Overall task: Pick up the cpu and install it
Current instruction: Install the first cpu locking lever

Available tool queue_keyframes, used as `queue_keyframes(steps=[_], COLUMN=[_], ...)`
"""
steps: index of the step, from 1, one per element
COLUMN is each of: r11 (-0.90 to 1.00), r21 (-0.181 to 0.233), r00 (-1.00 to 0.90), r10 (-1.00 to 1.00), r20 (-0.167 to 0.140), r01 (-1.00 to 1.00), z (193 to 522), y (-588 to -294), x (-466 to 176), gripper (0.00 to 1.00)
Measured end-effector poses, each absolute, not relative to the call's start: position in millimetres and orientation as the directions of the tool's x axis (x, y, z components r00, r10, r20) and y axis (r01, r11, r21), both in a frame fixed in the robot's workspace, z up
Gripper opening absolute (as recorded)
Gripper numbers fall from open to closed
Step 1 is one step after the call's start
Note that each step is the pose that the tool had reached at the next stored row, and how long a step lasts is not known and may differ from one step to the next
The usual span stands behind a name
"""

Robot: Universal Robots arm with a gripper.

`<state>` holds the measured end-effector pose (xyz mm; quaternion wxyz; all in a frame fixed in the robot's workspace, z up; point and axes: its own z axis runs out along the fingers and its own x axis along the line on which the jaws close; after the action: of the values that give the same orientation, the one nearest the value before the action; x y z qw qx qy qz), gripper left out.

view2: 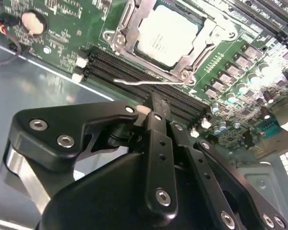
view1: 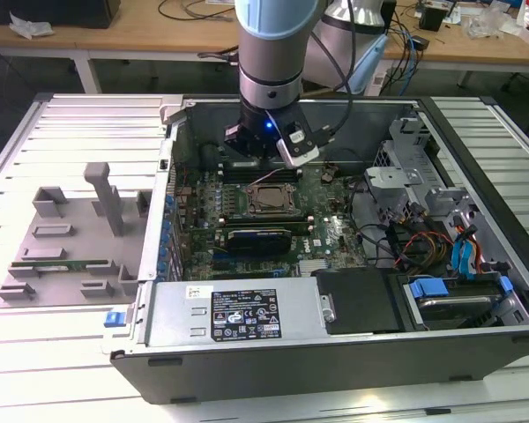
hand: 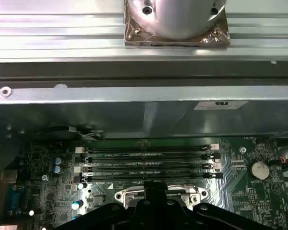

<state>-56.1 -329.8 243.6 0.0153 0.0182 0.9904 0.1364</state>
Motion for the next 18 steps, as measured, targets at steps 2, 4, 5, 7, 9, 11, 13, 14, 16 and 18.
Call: queue_keyframes(steps=[2,4,5,7,9,11,13,14,16,18], r11=[0.964,0.962,0.961,0.96,0.958,0.958,0.956,0.955,0.954,0.953], r21=[0.255,0.254,0.254,0.253,0.253,0.252,0.25,0.248,0.244,0.238], r00=[-0.996,-0.993,-0.993,-0.991,-0.989,-0.988,-0.986,-0.984,-0.982,-0.979], r10=[0.086,0.111,0.117,0.129,0.144,0.152,0.164,0.174,0.186,0.2], r20=[-0.026,-0.026,-0.026,-0.027,-0.027,-0.027,-0.027,-0.027,-0.028,-0.029], r01=[0.076,0.101,0.107,0.118,0.133,0.141,0.152,0.162,0.173,0.187], z=[242,239,238,236,233,231,229,226,224,221], y=[-330,-330,-330,-330,-330,-330,-330,-330,-330,-330], x=[-56,-56,-56,-55,-54,-53,-52,-52,-51,-51], gripper=[0.11,0.11,0.11,0.11,0.11,0.11,0.11,0.11,0.11,0.11])
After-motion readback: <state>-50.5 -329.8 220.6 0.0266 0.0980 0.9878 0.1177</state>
